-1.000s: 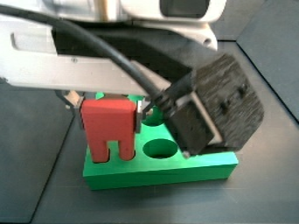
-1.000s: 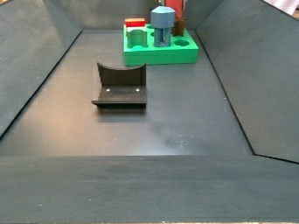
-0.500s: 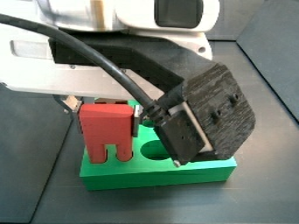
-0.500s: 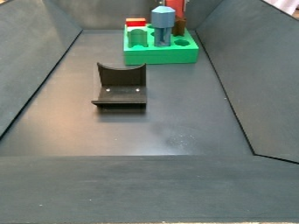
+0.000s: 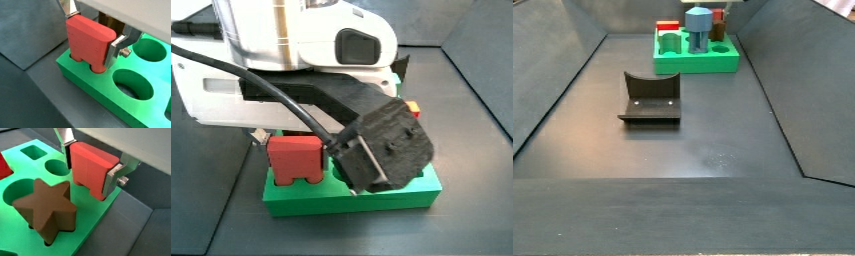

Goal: Pick up the square-circle object. Move up. Move to above the board. Insert the square-circle object.
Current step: Insert the square-circle object.

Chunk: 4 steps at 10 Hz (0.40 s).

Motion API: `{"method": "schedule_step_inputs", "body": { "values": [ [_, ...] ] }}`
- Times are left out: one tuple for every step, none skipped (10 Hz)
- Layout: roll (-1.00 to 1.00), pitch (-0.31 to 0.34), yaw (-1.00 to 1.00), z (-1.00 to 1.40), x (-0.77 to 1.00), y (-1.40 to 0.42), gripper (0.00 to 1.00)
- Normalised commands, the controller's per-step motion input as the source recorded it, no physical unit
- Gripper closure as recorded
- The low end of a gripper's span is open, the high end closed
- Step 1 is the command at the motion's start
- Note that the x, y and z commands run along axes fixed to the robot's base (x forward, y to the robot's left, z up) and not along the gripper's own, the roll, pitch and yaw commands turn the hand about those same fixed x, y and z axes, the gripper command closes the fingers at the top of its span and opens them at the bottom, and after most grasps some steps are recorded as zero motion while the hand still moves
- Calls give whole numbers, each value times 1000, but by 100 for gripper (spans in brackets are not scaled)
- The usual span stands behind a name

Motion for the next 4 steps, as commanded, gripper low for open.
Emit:
{"method": "schedule_step_inputs", "body": {
  "values": [
    [-170,-184,-103,-686,0,289,100],
    [-9,-233,0,-497,-226,0,100],
    [-13,0,0,0,0,0,100],
    [0,0,0,0,0,0,100]
  ]
}}
